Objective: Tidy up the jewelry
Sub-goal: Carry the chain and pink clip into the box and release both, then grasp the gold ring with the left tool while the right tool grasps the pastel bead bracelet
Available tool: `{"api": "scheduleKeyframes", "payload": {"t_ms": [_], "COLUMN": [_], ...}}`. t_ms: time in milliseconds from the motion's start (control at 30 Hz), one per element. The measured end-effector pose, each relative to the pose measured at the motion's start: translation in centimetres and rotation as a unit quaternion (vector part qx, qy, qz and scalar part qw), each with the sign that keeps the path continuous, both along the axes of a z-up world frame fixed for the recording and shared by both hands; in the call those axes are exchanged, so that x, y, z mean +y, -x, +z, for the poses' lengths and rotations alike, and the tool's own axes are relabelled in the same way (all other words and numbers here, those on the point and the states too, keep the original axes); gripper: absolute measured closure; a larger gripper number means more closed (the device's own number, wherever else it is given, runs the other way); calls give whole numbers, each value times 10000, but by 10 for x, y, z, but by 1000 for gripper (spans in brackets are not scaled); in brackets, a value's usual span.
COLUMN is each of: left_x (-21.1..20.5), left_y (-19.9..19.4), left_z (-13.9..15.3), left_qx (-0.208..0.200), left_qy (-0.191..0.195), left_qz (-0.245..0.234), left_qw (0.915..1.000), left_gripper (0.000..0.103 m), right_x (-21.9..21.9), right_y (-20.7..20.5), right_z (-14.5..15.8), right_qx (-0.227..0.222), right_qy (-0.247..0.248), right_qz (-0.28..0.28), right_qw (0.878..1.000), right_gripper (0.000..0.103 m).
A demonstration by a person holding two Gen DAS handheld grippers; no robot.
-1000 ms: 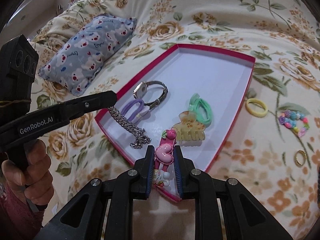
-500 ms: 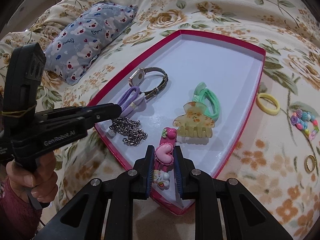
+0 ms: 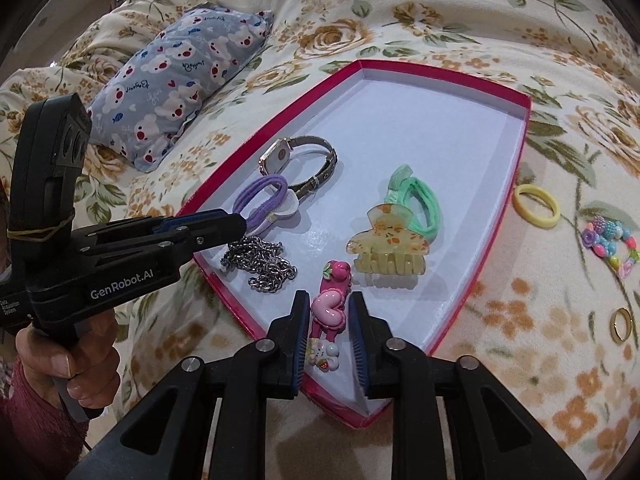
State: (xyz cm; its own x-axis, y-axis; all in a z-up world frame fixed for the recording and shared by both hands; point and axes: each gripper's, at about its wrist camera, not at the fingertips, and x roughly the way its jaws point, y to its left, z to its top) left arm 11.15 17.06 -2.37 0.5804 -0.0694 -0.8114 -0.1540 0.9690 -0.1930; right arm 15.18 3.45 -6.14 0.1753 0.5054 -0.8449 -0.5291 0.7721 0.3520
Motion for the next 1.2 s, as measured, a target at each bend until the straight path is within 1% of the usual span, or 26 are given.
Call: {"api": "scheduleKeyframes", "payload": {"t_ms": [133, 167, 233, 267, 433, 667, 867, 1067, 1200], "left_x": [0, -1, -4, -6, -17, -41, -68, -96, -110], "left_y": [6, 8, 12, 14, 18, 18, 14, 5, -1], "left_z": [8, 10, 15, 17, 24, 33, 36, 38, 37], "left_qx": [-95, -121, -173, -198, -267, -347, -335, -304, -268], "left_qy": [23, 30, 20, 13, 54, 93, 74, 55, 47], "left_qz": [38, 41, 36, 25, -107, -447, -823, -1148, -1327], "left_qw": [9999, 9999, 9998, 9998, 9996, 9984, 9960, 9929, 9908], "left_gripper": [79, 77, 73, 71, 68, 64, 63, 62, 59], "right_x": [-10, -15, -26, -33, -71, -130, -172, -208, -226], "right_y": [1, 2, 5, 5, 8, 12, 17, 22, 24], "right_z": [11, 15, 22, 25, 38, 46, 49, 52, 50], "right_qx": [-56, -91, -135, -155, -271, -348, -406, -484, -489], "right_qy": [-145, -191, -259, -283, -296, -204, -131, -70, -19], "right_qz": [-116, -170, -292, -365, -809, -1496, -1988, -2338, -2532], "right_qw": [9998, 9996, 9991, 9988, 9959, 9879, 9791, 9710, 9662], "right_gripper": [79, 78, 72, 71, 70, 70, 70, 70, 70]}}
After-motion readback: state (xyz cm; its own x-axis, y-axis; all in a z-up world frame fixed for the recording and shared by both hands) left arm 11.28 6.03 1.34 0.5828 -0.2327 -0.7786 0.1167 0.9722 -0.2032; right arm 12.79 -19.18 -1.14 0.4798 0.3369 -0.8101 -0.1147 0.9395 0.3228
